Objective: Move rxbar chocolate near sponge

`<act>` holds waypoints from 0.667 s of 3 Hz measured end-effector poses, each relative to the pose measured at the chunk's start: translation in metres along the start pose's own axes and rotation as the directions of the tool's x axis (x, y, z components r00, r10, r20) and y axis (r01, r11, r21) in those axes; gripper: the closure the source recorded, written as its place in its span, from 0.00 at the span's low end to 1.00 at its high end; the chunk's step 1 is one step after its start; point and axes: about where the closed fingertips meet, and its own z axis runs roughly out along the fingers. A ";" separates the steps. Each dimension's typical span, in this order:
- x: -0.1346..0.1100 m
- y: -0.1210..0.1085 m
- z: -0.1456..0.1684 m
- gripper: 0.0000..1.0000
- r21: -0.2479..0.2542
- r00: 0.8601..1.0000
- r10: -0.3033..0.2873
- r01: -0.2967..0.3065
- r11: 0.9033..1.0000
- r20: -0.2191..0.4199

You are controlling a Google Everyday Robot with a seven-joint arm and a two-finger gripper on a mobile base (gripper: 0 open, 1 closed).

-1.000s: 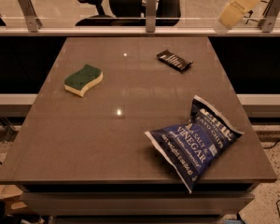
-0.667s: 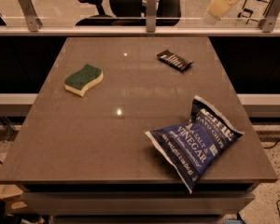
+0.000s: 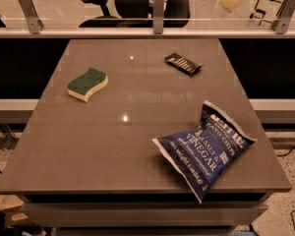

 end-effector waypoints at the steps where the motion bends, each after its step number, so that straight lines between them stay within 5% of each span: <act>1: -0.007 -0.009 0.011 0.00 0.012 0.996 0.083 -0.083 0.997 -0.032; 2: -0.028 -0.014 0.024 0.00 0.031 0.986 0.162 -0.160 0.987 -0.048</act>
Offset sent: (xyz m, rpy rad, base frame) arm 0.0297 0.0190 -0.0010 0.0001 0.2264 -0.2613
